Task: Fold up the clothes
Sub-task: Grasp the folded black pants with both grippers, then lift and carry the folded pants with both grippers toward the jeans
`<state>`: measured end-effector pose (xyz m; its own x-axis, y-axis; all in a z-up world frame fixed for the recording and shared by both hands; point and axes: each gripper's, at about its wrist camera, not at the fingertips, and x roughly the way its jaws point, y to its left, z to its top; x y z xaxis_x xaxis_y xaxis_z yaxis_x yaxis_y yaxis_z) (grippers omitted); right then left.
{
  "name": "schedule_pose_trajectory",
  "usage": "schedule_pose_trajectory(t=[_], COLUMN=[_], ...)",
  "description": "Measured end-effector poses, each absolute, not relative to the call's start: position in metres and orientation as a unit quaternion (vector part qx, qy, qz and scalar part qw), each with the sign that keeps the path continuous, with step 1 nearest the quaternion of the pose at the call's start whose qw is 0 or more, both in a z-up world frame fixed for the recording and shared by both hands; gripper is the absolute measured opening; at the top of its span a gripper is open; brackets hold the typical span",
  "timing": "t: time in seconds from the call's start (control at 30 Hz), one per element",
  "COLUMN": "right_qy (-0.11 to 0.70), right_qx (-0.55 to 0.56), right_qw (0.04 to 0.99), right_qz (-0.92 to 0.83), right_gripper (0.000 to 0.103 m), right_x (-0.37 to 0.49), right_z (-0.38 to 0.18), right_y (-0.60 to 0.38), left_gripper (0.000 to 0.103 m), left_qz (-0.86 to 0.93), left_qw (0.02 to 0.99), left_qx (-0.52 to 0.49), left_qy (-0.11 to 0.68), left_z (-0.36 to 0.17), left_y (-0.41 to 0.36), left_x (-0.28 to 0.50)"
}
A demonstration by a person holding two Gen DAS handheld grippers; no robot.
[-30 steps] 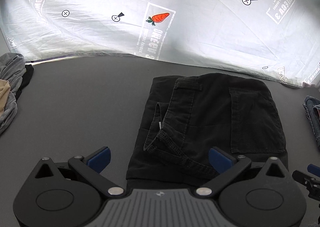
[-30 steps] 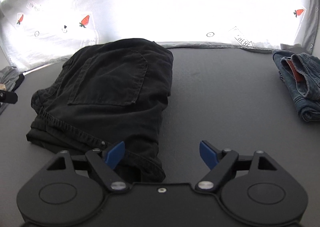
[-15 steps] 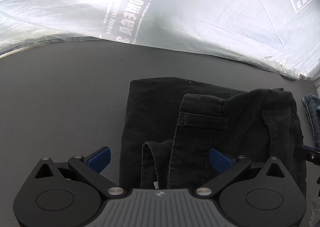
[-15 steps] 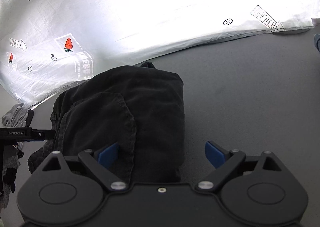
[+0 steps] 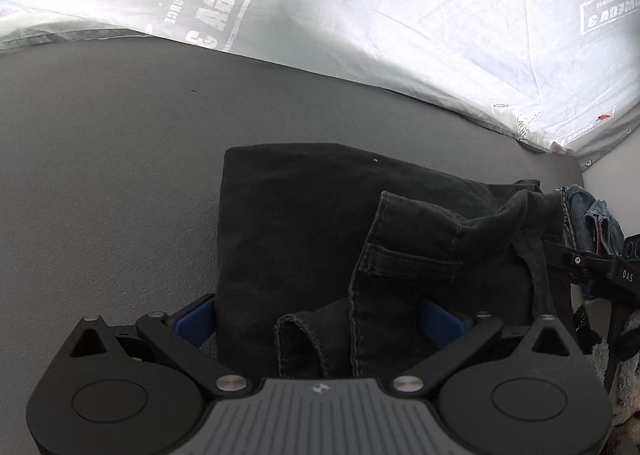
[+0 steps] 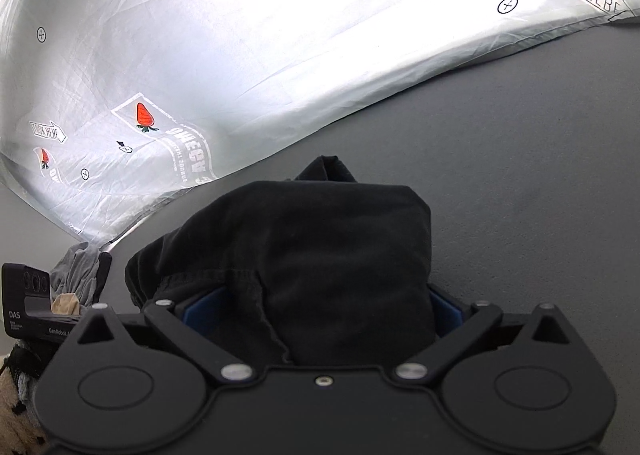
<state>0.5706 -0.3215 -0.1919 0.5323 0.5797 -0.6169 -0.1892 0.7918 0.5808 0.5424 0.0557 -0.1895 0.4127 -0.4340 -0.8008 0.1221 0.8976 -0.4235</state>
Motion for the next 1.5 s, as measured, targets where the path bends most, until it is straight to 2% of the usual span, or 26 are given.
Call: schedule_pose_trajectory(t=[0.1, 0.17, 0.2, 0.23, 0.37, 0.47, 0.53, 0.83, 1.17, 1.5], right_qy=[0.431, 0.436, 0.436, 0.434, 0.432, 0.415, 0.404, 0.323, 0.202, 0.154], right_qx=[0.248, 0.256, 0.258, 0.255, 0.227, 0.167, 0.155, 0.155, 0.138, 0.168], right_qw=[0.837, 0.832, 0.831, 0.833, 0.853, 0.880, 0.891, 0.928, 0.969, 0.974], right_qz=[0.230, 0.230, 0.230, 0.229, 0.185, 0.158, 0.140, 0.100, 0.047, -0.016], right_gripper=[0.101, 0.092, 0.082, 0.074, 0.059, 0.045, 0.040, 0.036, 0.037, 0.037], right_x=[0.572, 0.572, 0.571, 0.568, 0.554, 0.537, 0.523, 0.451, 0.364, 0.299], right_z=[-0.196, -0.193, -0.191, -0.187, -0.168, -0.146, -0.135, -0.067, 0.036, 0.076], right_y=[-0.324, -0.323, -0.323, -0.321, -0.303, -0.281, -0.272, -0.281, -0.319, -0.407], left_gripper=[0.103, 0.101, 0.099, 0.094, 0.069, 0.056, 0.052, 0.050, 0.051, 0.051], left_qz=[-0.162, -0.154, -0.149, -0.145, -0.123, -0.103, -0.090, -0.112, -0.203, -0.284], left_qw=[0.829, 0.832, 0.834, 0.836, 0.847, 0.856, 0.867, 0.904, 0.925, 0.905], left_qx=[-0.168, -0.173, -0.175, -0.173, -0.150, -0.132, -0.131, -0.126, -0.121, -0.147], left_qy=[0.508, 0.504, 0.502, 0.499, 0.495, 0.489, 0.473, 0.393, 0.299, 0.282], left_z=[-0.191, -0.191, -0.190, -0.187, -0.172, -0.160, -0.148, -0.079, 0.017, 0.043], left_y=[0.056, 0.055, 0.054, 0.051, 0.036, 0.025, 0.020, -0.003, -0.048, -0.146], left_x=[0.544, 0.542, 0.541, 0.538, 0.528, 0.519, 0.505, 0.439, 0.399, 0.364])
